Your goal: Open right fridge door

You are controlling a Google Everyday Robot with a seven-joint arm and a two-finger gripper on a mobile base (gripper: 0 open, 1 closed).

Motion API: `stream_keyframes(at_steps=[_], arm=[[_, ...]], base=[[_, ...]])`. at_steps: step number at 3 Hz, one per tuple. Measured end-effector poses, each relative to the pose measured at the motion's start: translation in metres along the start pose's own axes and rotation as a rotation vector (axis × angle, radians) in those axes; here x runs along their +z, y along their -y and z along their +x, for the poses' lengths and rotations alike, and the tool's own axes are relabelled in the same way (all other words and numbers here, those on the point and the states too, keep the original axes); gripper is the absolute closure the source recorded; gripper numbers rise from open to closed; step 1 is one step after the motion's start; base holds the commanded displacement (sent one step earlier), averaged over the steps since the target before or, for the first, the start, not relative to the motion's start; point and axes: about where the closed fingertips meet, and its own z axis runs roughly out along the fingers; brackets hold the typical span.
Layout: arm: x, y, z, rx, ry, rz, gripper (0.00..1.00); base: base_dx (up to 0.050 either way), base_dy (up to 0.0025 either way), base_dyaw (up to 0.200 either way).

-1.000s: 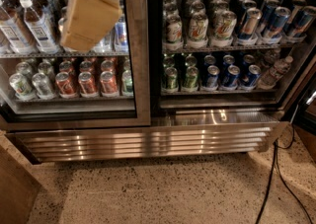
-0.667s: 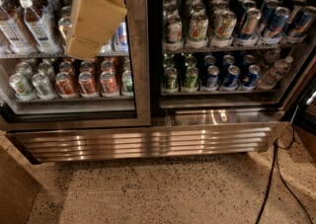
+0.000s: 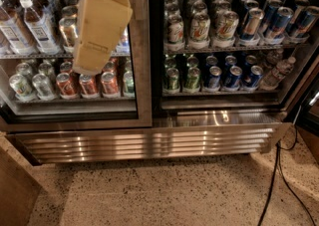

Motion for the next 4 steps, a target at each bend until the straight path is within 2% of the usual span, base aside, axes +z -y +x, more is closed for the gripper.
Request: stream_keyframes(at_steps=[1, 2, 3, 4], arm=[[0.010, 0.008, 0.030, 0.038, -0.141, 0.010, 0.00], [0.013, 0.022, 0.066, 0.088, -0.288, 0.048, 0.00], [-0.003, 0.025, 0.136, 0.150, -0.390, 0.099, 0.00], [-0.014, 0.022, 0.194, 0.191, -0.322, 0.139, 0.00]], base=[[0.000, 0.00000, 0.000], [0.000, 0.00000, 0.000], [0.000, 0.00000, 0.000], [0.000, 0.00000, 0.000]])
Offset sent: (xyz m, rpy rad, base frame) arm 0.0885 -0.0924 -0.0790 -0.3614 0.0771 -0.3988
